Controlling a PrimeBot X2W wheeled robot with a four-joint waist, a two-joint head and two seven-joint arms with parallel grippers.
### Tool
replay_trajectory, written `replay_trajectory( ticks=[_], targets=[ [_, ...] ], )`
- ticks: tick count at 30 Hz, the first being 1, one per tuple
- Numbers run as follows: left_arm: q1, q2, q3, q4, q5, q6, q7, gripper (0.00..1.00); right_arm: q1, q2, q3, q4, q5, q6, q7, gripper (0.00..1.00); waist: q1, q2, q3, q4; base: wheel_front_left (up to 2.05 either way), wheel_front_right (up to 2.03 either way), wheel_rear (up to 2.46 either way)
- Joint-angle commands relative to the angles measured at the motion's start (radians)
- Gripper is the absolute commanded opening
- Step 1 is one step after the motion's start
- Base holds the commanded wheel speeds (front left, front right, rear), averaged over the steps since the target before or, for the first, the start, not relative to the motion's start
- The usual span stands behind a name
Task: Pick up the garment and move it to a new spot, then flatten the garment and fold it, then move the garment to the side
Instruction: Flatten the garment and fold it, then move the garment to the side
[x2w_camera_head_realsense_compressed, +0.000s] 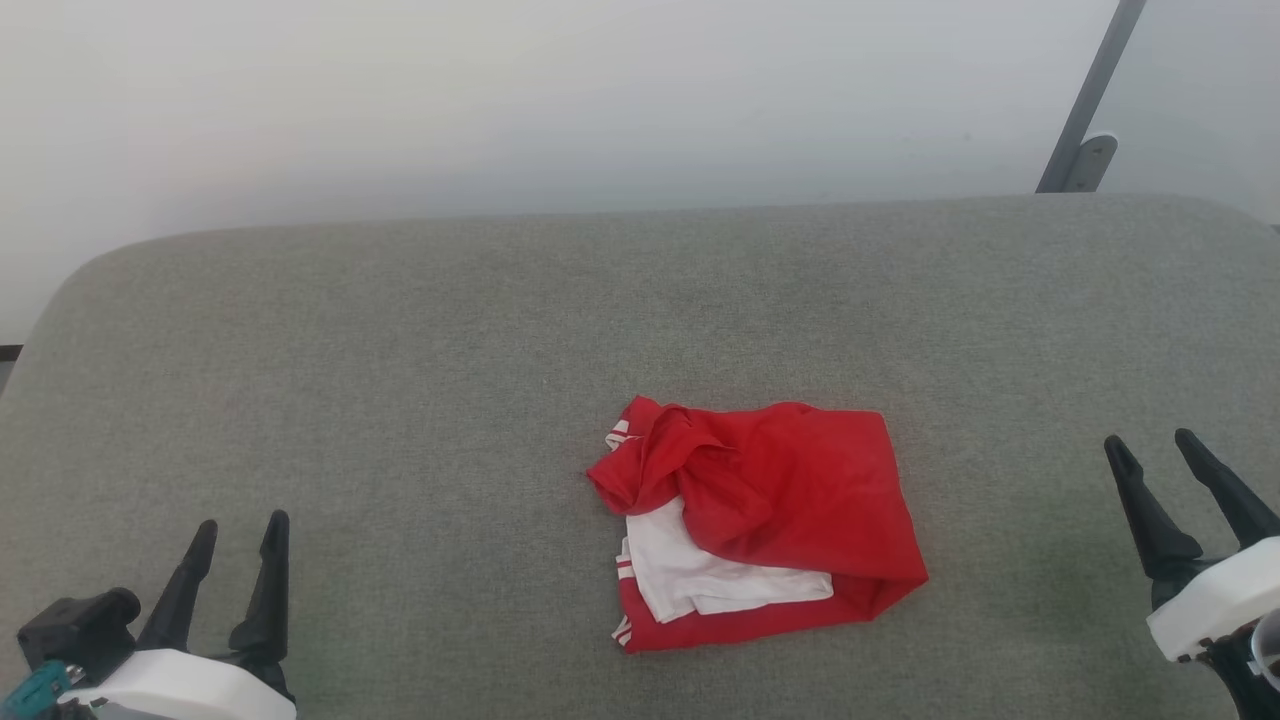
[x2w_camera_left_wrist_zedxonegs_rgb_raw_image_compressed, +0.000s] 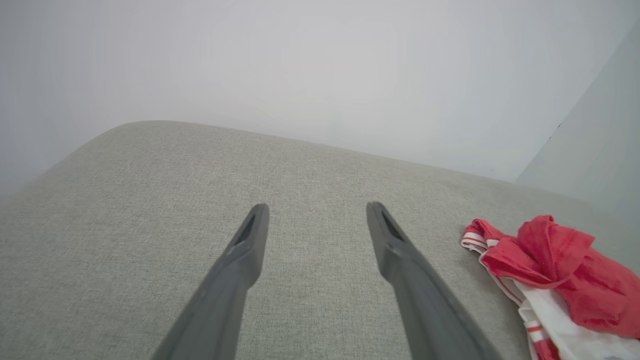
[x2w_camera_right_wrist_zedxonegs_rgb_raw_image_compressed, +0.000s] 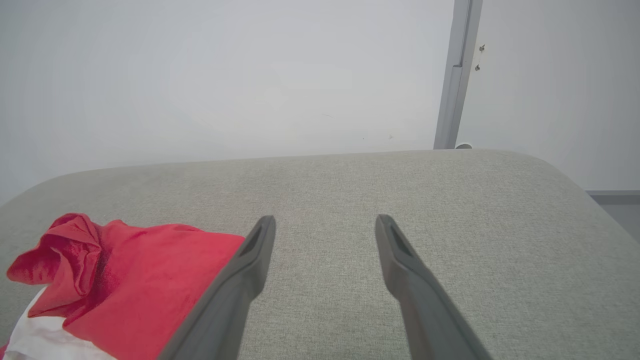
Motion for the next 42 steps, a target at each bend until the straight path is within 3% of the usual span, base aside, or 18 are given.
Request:
replay_trajectory(
  ticks=[1,15,24,35,42],
  targets=[
    [0.009,0.003,0.002,-0.004,0.005,0.002,-0.004,1.00,0.009,0.003,0.000,0.001,0.001,0.000,-0.005,1.00,0.0000,0.0000,-0.001,0.001,0.00,0.00,0.00],
    [0.012,0.003,-0.009,-0.008,-0.002,0.008,-0.004,1.00,0.016,0.023,-0.016,-0.011,-0.008,0.000,0.018,1.00,0.0000,0.0000,-0.006,0.010,0.00,0.00,0.00],
    [0.002,-0.004,-0.020,-0.017,-0.006,0.011,-0.001,1.00,-0.018,0.029,0.037,-0.043,0.020,0.000,0.101,1.00,0.0000,0.0000,0.010,0.033,0.00,0.00,0.00],
    [-0.026,-0.025,-0.050,-0.007,-0.004,0.002,0.000,1.00,-0.102,-0.009,0.141,-0.037,0.112,0.000,0.374,1.00,0.0000,0.0000,0.051,0.113,0.00,0.00,0.00],
    [-0.048,-0.049,-0.072,0.012,0.005,-0.008,-0.002,1.00,-0.149,-0.041,0.148,-0.010,0.148,0.000,0.578,1.00,0.0000,0.0000,0.086,0.176,0.00,0.00,0.00]
  ],
)
